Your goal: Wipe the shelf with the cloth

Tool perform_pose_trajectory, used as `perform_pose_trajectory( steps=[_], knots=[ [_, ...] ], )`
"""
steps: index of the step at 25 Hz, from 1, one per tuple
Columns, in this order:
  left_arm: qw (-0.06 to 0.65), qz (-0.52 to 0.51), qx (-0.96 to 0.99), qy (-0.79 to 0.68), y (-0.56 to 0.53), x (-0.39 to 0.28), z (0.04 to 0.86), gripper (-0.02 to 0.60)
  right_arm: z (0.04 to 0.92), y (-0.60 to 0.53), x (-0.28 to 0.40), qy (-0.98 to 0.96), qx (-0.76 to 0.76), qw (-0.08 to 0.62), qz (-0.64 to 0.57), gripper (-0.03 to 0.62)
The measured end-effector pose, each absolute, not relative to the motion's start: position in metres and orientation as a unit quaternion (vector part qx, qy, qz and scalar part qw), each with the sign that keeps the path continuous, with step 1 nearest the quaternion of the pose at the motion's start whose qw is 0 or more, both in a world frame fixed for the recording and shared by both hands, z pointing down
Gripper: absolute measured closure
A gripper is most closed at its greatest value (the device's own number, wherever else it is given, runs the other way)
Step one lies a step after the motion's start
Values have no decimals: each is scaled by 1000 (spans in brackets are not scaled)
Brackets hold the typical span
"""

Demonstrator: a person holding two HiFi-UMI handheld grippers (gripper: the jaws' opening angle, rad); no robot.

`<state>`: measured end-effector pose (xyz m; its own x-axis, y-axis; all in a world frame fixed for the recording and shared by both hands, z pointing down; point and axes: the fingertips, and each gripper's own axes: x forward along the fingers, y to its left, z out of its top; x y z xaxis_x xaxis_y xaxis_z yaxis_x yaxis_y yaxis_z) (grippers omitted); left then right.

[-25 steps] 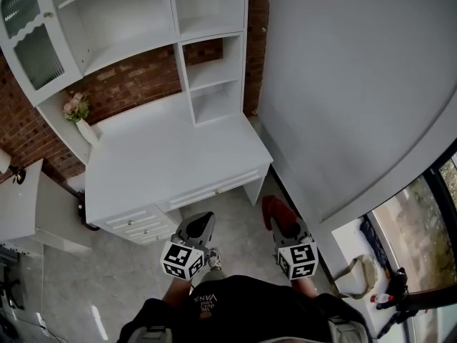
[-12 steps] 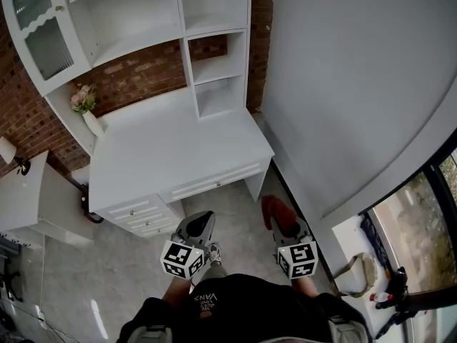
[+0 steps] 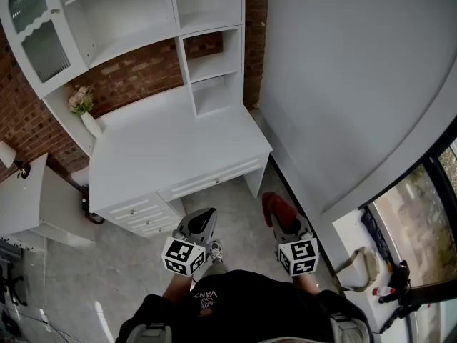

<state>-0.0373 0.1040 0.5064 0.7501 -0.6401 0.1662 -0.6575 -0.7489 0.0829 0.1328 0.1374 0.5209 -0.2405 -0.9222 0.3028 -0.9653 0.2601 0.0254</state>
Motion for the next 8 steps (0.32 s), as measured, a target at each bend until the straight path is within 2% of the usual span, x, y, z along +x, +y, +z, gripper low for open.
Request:
perform_pose_trajectory(
  steps=[8],
  knots=[
    [57,71,937,-338,102,-32,502,575,517,133,135,-782,604,127,80,505]
  ],
)
